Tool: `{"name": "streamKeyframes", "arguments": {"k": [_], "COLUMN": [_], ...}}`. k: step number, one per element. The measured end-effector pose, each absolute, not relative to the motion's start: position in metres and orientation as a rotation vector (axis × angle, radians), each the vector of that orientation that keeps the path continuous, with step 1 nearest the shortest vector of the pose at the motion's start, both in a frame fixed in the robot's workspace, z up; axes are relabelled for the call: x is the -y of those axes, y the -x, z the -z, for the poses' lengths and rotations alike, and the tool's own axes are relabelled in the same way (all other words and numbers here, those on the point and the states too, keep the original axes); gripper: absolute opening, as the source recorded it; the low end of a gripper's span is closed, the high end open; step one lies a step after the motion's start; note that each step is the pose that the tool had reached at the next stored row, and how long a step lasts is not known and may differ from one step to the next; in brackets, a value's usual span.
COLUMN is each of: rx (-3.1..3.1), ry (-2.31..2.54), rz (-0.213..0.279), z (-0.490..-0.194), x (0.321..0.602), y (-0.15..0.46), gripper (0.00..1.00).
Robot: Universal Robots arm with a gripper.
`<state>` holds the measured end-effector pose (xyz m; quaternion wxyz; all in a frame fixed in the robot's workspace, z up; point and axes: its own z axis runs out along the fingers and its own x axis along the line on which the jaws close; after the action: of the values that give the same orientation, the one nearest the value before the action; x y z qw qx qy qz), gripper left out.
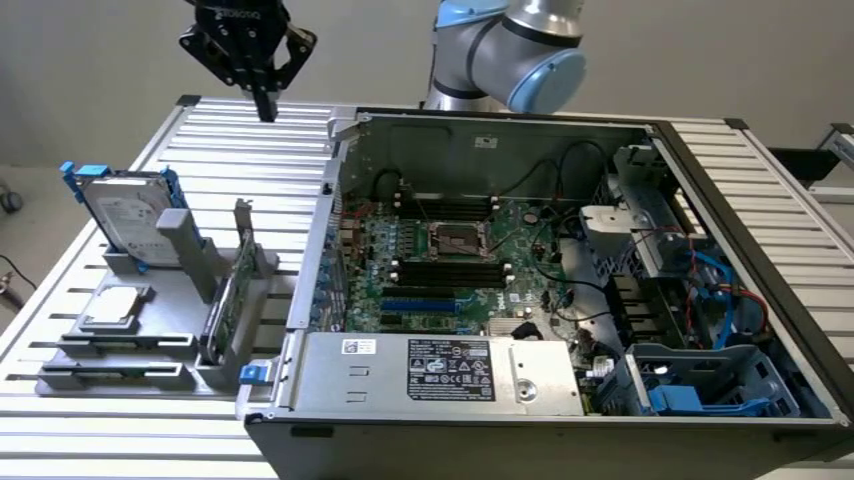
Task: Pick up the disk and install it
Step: 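Reach for the disk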
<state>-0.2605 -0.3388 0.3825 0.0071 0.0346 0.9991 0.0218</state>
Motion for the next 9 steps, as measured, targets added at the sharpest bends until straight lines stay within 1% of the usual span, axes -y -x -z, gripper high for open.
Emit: {"name": "streamKeyframes", "arguments": {"k": [9], "rx": [-3.132], "ry": [-0.109], "rz": [-0.068], "z": [-0.378], "x": [0.334], "y": [0.301], "gripper": [0.11]}}
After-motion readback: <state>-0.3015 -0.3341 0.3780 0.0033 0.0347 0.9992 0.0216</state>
